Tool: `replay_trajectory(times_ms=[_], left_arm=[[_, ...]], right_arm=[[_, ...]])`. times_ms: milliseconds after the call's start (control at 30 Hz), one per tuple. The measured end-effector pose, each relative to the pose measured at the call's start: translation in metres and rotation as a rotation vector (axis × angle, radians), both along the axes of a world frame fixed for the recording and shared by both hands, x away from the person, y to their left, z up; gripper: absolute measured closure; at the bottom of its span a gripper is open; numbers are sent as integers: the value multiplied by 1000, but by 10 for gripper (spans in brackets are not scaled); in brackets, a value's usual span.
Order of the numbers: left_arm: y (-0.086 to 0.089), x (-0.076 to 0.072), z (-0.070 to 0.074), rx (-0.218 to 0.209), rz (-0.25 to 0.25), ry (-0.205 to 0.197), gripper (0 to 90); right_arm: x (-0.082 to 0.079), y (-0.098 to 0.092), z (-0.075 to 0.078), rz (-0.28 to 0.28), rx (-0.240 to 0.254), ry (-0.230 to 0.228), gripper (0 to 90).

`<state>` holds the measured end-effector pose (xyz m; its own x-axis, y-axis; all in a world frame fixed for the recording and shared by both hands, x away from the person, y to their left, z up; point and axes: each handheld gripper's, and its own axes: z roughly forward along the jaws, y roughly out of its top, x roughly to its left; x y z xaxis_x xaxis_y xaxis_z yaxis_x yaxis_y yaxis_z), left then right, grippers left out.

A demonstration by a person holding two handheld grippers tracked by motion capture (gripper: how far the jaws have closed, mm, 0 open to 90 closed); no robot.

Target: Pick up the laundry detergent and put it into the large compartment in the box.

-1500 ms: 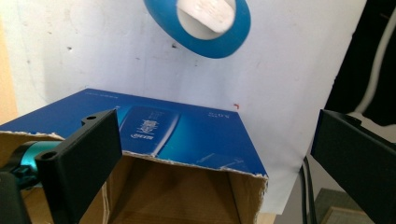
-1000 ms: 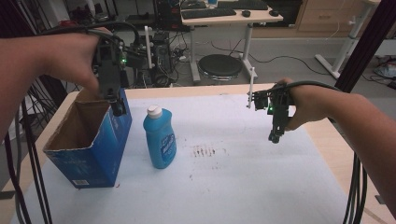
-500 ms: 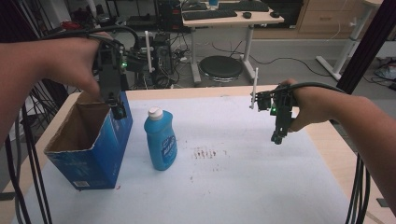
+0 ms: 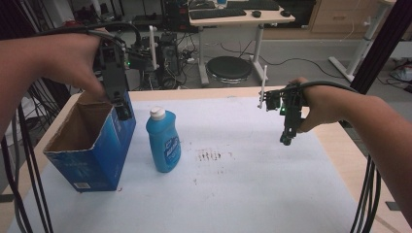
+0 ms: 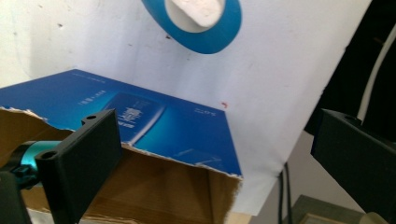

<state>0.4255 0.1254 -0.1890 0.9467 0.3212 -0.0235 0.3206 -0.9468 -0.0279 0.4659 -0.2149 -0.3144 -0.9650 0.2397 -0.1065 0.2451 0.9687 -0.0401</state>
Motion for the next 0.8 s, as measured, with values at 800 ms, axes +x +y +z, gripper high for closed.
replay_trajectory(times_ms=[800], left_arm=[[-18,-10,0,-30,393,20,17]], right_arm=[[-10,2,8,-3,-13,-34,34]])
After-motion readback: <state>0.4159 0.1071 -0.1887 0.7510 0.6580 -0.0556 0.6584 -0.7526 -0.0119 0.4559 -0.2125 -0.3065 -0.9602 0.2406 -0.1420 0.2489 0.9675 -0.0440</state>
